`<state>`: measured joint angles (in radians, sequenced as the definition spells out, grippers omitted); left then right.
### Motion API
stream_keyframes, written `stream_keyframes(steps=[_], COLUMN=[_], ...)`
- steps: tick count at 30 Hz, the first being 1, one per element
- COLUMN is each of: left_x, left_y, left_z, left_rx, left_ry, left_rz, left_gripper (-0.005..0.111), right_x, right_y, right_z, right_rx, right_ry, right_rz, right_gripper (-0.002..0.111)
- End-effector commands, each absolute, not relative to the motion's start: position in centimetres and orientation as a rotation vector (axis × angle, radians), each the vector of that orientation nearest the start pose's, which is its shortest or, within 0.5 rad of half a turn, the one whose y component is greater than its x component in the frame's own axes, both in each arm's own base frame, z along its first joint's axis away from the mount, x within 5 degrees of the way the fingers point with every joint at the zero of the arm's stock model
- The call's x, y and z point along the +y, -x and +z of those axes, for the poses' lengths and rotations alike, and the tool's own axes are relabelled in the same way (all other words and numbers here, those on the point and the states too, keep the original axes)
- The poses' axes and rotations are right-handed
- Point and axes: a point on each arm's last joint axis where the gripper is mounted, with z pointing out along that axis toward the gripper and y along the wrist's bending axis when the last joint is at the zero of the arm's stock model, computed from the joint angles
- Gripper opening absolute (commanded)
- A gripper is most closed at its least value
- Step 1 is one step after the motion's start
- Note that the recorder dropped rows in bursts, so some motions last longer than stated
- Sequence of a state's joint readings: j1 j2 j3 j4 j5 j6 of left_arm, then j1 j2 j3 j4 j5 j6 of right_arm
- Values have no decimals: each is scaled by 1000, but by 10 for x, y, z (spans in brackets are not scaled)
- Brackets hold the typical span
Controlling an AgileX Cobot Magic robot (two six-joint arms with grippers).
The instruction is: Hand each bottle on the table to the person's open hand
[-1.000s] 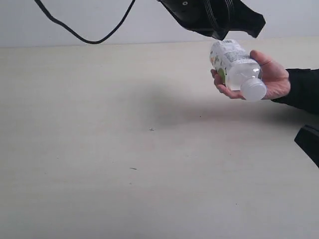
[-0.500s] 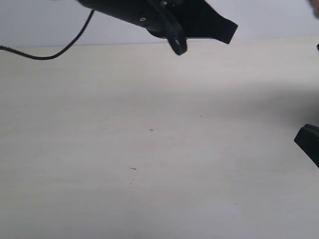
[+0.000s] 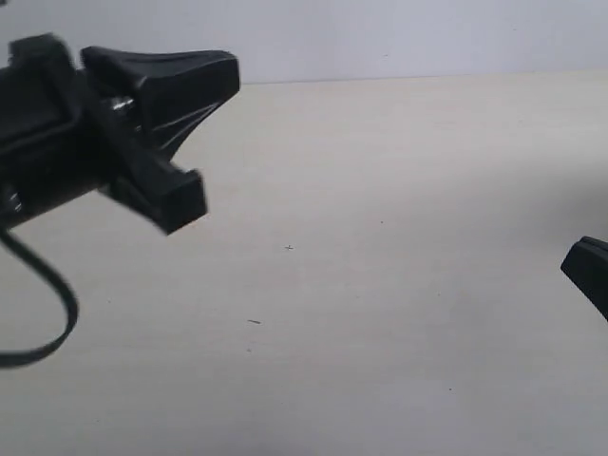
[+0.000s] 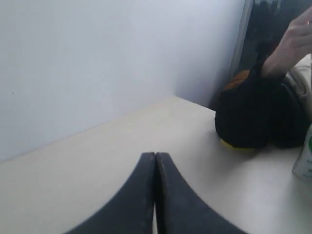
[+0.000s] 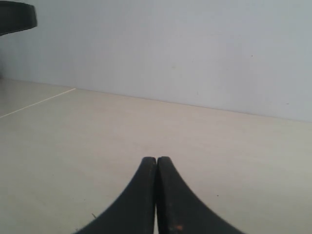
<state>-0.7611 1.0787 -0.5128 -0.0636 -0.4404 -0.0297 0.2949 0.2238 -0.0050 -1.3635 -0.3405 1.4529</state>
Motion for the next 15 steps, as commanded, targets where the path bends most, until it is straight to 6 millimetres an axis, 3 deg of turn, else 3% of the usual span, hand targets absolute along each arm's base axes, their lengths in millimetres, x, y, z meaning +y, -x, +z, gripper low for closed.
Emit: stream_keyframes(steps=[1, 15], left_x=[-130, -68], left_y=[-141, -89], left_z=[282, 228], left_rx=[1431, 1438], left_ry=[-467, -364], left_rz=[-667, -615], left_gripper=[0, 0], right_x=[49, 49], right_y=[-59, -59], right_z=[206, 206], right_rx=[1605, 1605], right_ry=[419, 417], right_rz=[573, 574], right_gripper=[0, 0])
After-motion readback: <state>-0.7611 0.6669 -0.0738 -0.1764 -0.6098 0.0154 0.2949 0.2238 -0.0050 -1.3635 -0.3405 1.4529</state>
